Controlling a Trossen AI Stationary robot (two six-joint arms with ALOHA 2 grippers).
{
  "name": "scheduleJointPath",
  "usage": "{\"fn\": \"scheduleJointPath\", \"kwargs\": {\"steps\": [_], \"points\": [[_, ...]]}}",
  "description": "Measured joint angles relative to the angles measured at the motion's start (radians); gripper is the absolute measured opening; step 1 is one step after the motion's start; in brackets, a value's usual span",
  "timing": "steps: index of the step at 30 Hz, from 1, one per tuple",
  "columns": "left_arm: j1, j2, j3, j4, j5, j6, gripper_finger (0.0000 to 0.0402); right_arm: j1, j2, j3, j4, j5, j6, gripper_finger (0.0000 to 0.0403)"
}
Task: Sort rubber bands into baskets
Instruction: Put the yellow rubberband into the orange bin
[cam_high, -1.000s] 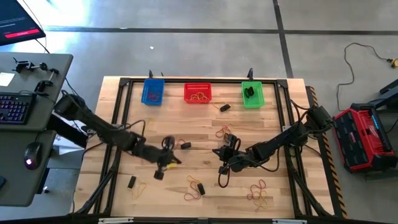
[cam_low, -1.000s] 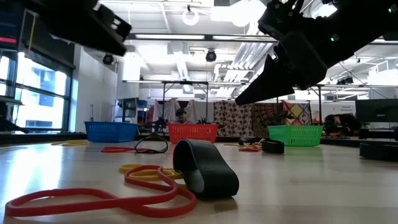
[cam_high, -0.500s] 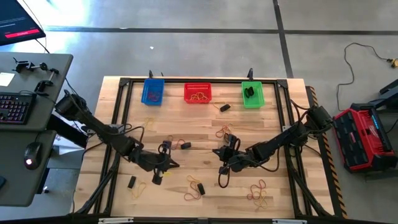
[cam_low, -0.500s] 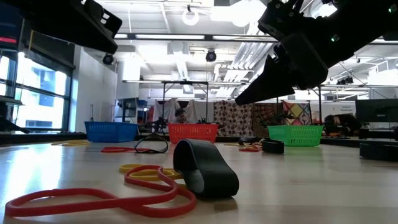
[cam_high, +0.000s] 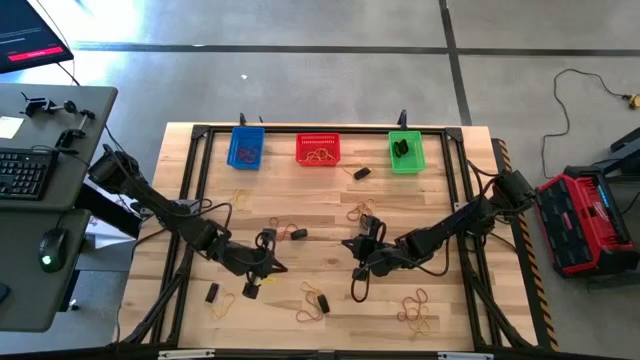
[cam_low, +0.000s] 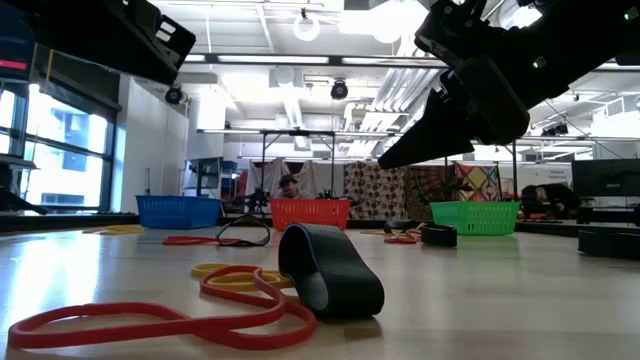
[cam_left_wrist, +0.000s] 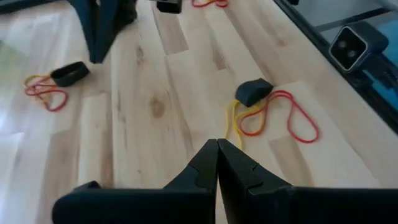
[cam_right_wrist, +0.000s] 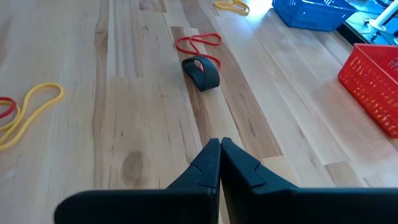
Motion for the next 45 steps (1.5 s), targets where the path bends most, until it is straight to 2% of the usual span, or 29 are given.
{"fn": "scheduleJointPath", "kwargs": {"steps": [9,19,26,31,35,39,45], "points": [[-0.02,0.127,0.005,0.062,0.015,-0.08,0.0051,-0.001,0.0,0.0,0.027,0.0,-0.054,0.0],[-0.057,0.314,0.147,0.061,0.023,-0.093,0.0096,-0.001,0.0,0.0,0.044,0.0,-0.078,0.0],[-0.067,0.436,0.214,0.063,0.01,-0.092,0.0102,-0.001,-0.001,0.0,0.062,0.0,-0.115,0.0],[-0.066,0.46,0.218,0.028,-0.065,-0.093,0.0102,-0.001,-0.001,0.0,0.068,-0.001,-0.112,0.0],[-0.063,0.466,0.218,-0.005,-0.085,-0.081,0.0102,-0.001,-0.001,0.0,0.068,-0.004,-0.113,0.0],[-0.056,0.487,0.219,0.004,-0.053,-0.027,0.0102,-0.001,-0.001,0.0,0.068,-0.004,-0.113,0.0],[-0.036,0.51,0.219,0.008,-0.04,-0.022,0.0102,-0.001,-0.001,0.0,0.067,-0.004,-0.113,0.0]]}}
